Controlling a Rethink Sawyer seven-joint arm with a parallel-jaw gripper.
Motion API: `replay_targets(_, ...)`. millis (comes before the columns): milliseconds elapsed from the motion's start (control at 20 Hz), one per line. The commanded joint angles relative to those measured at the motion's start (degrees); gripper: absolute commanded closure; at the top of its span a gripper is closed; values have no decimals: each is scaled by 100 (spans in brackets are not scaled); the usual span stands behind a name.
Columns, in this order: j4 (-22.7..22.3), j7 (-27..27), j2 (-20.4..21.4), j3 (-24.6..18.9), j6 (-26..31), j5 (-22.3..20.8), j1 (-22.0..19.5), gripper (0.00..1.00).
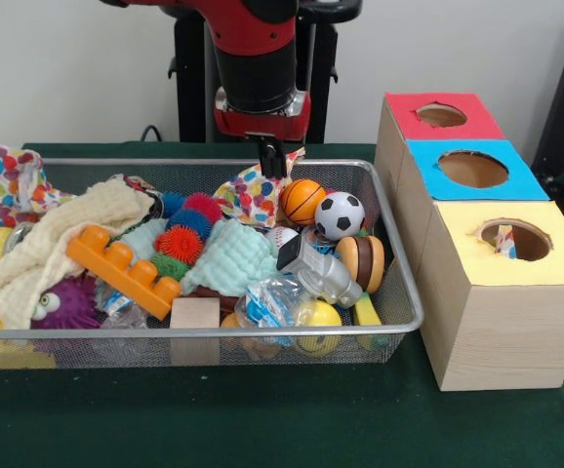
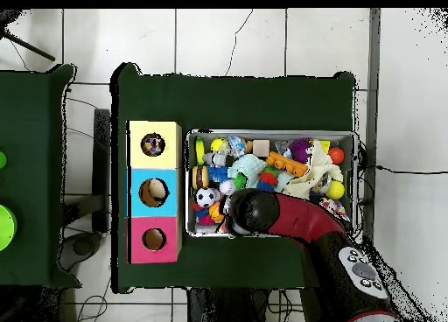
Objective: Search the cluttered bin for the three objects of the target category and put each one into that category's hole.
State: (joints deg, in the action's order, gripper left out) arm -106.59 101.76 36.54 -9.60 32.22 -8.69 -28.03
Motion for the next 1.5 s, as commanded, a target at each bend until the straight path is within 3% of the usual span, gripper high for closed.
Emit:
replay_targets(50, 65, -208, -20, -416, 5, -387, -9, 100)
replay_targets(550, 30, -252, 4, -507, 135, -389, -103, 100)
replay_targets(1000, 29, 20, -411, -357, -425, -543, 66, 100)
replay_targets(1500, 141, 4, -465, -373, -194, -508, 60, 100)
